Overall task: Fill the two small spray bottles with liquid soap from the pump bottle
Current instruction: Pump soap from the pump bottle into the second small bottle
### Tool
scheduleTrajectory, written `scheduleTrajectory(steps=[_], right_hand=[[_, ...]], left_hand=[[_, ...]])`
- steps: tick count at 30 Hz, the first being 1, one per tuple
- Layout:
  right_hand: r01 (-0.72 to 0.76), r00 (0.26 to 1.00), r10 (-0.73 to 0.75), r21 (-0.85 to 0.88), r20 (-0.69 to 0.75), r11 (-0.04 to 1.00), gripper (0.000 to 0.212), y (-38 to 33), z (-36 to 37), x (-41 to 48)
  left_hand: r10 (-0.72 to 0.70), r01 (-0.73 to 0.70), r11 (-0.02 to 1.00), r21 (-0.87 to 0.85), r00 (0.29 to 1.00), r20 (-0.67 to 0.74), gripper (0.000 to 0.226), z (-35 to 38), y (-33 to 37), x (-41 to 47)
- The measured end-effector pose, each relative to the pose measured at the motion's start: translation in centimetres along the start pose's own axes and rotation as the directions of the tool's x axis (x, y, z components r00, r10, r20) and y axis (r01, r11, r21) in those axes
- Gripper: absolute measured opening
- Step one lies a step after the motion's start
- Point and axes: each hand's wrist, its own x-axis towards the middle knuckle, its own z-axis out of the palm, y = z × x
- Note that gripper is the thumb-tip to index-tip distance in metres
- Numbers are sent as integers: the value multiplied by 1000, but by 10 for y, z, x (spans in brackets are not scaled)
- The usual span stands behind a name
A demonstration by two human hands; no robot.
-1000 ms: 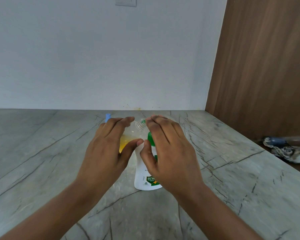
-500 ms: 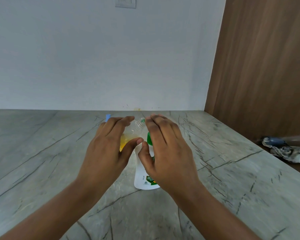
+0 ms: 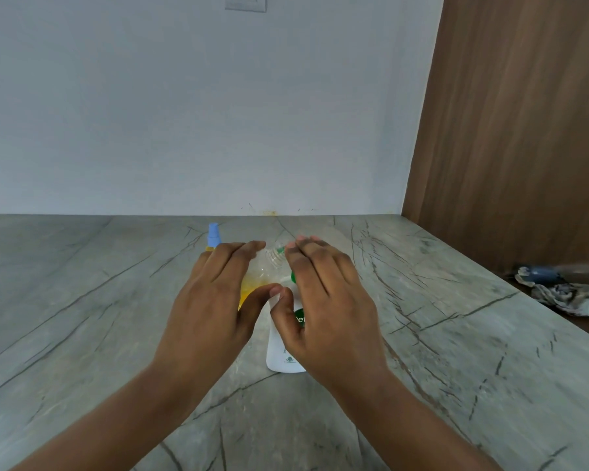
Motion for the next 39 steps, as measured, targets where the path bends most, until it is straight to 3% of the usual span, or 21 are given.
scheduleTrajectory(steps=[39], right_hand=[[-27, 999, 27, 4, -38, 1000, 31, -5, -7, 3]], left_hand=[[22, -13, 992, -128, 997, 70, 46, -11, 1, 6]])
